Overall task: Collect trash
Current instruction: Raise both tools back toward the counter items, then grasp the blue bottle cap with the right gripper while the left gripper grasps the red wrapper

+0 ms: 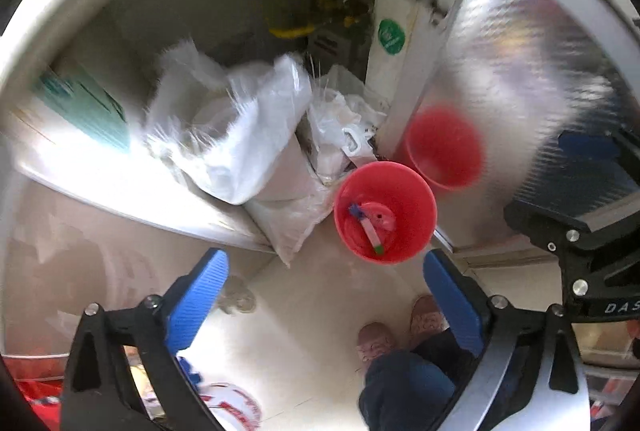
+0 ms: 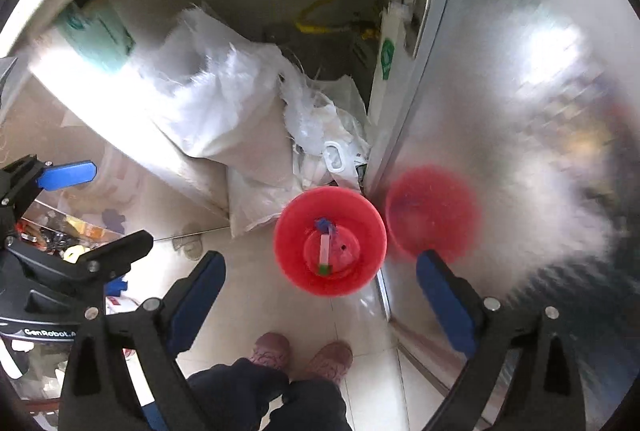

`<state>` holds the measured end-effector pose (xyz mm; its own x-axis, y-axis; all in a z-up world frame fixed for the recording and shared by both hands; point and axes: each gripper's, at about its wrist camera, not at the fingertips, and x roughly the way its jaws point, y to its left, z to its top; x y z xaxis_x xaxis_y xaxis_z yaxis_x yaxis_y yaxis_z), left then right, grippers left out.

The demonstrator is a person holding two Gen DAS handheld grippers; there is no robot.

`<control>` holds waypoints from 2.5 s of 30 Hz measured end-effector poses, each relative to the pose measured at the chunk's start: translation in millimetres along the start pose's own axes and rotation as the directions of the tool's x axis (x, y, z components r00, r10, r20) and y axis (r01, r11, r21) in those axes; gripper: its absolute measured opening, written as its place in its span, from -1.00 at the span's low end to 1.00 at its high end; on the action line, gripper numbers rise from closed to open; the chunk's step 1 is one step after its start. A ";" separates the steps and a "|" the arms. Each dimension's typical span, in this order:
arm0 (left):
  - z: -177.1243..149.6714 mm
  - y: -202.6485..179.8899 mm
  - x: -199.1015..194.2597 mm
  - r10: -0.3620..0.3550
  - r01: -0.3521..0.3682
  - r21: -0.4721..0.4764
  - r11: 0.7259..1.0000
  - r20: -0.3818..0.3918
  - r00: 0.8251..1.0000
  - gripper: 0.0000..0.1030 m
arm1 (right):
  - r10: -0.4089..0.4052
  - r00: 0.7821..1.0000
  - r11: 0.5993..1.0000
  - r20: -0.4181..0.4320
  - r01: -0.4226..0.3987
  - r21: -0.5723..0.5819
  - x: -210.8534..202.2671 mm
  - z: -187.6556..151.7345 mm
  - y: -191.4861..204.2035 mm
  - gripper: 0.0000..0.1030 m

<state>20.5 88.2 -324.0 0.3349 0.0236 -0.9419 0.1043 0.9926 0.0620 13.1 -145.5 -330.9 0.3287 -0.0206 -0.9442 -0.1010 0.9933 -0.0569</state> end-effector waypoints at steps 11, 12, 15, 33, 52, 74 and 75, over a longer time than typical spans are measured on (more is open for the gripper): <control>41.3 8.6 -143.6 -0.032 0.030 0.016 0.999 0.126 0.991 0.99 | -0.032 0.995 0.997 0.095 0.025 0.074 -143.9 29.7 3.4 0.86; 45.9 8.0 -154.0 -0.042 0.039 0.026 0.999 0.138 0.989 0.99 | -0.035 0.994 0.996 0.104 0.026 0.091 -155.2 32.2 1.3 0.86; 61.4 5.5 -181.8 -0.069 0.060 0.052 0.997 0.175 0.982 0.99 | -0.034 0.992 0.989 0.121 0.016 0.147 -182.0 38.1 -3.9 0.94; 185.2 -44.8 -229.9 -0.203 0.150 0.210 0.966 0.260 0.944 0.99 | -0.215 0.948 0.944 0.235 0.140 0.300 -252.6 81.8 -78.8 0.99; 302.2 -93.4 -125.6 -0.181 0.151 0.246 0.957 0.104 0.978 0.99 | -0.136 0.982 0.939 0.131 0.086 0.332 -170.0 149.8 -189.4 0.99; 336.8 -118.6 -87.5 -0.254 0.252 0.189 0.949 -0.017 0.967 0.99 | -0.075 0.994 0.959 0.083 0.049 0.280 -146.9 164.7 -214.9 -0.17; 338.5 -122.0 -86.2 -0.260 0.259 0.191 0.947 -0.019 0.965 0.99 | -0.076 0.993 0.957 0.086 0.048 0.287 -149.1 164.0 -218.0 -0.17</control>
<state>296.0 -75.2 -138.7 0.2783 -0.2329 -0.9318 0.3639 0.9234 -0.1221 140.1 -340.2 -124.5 0.4145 -0.0858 -0.9060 0.1885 0.9821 -0.0068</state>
